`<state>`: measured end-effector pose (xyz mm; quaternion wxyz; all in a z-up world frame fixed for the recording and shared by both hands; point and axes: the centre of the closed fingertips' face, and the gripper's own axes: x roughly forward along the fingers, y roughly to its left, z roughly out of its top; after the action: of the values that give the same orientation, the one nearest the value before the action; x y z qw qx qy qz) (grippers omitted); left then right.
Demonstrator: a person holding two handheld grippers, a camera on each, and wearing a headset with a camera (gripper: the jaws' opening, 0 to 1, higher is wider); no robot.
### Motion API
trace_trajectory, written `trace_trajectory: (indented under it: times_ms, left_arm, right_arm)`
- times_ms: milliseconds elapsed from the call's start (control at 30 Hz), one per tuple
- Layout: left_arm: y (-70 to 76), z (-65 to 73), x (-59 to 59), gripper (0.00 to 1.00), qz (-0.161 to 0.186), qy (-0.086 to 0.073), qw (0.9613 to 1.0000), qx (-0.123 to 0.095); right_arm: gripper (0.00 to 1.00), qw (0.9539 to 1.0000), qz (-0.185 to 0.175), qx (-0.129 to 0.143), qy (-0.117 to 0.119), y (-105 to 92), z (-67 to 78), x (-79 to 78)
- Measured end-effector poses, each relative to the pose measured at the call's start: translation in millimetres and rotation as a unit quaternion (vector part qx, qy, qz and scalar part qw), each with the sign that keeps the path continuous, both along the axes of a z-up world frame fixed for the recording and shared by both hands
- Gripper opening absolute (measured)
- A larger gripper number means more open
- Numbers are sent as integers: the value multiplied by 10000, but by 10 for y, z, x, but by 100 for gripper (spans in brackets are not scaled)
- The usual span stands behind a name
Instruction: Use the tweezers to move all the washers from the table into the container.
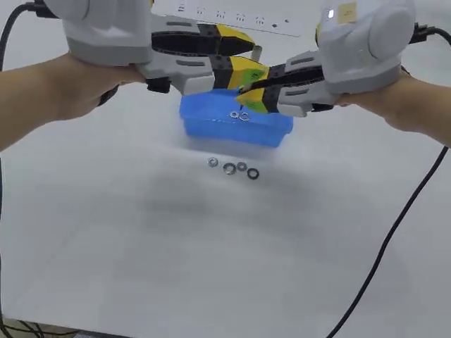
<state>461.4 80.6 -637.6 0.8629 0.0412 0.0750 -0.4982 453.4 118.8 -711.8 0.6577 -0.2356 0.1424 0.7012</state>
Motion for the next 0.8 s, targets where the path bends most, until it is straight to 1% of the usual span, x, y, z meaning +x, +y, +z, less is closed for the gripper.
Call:
trace_trajectory:
  times_ms: [33,133,200,233,267,300,433,467,533,600,633,667,700,733,800]
  left_arm:
    - [6,-6,-8,21,-38,-14,10000,61]
    - [7,15,-48,16,-127,10,9999,14]
    - [21,42,-80,14,-150,-33,9999,-24]
    - [64,36,-79,11,-211,-38,9998,-6]
    - [61,31,-102,8,-266,-40,9996,10]
    - [49,36,-120,7,-327,-64,9994,18]
    - [54,54,-156,6,-481,-263,9983,180]
    - [57,60,-168,6,-540,-352,9976,258]
    - [54,71,-189,5,-605,-339,9971,314]
    - [49,94,-212,4,-674,-379,9963,374]
    - [44,105,-221,4,-693,-393,9961,382]
    - [43,111,-232,4,-714,-401,9958,399]
    - [43,117,-248,4,-738,-443,9953,435]
    - [43,121,-259,4,-755,-439,9953,428]
    - [39,116,-279,4,-769,-472,9947,486]
  right_arm:
    - [8,10000,38,-12,-19,4,1,-18]
    - [8,9999,116,-29,-6,8,0,-55]
    - [8,9998,172,-42,15,6,1,-84]
    - [8,9998,185,-38,26,8,7,-96]
    - [8,9998,192,-43,22,10,11,-94]
    - [8,9998,201,-52,16,9,13,-97]
    - [8,9997,262,-32,21,22,35,-121]
    - [9,9996,279,-31,31,28,43,-134]
    - [9,9995,321,-25,50,35,56,-163]
    - [9,9993,353,6,147,44,79,-207]
    - [9,9993,358,26,135,48,93,-215]
    - [9,9991,381,28,181,52,87,-202]
    - [9,9989,391,32,272,55,91,-220]
    - [9,9988,409,35,264,56,86,-236]
    - [10,9986,437,10,304,51,78,-261]
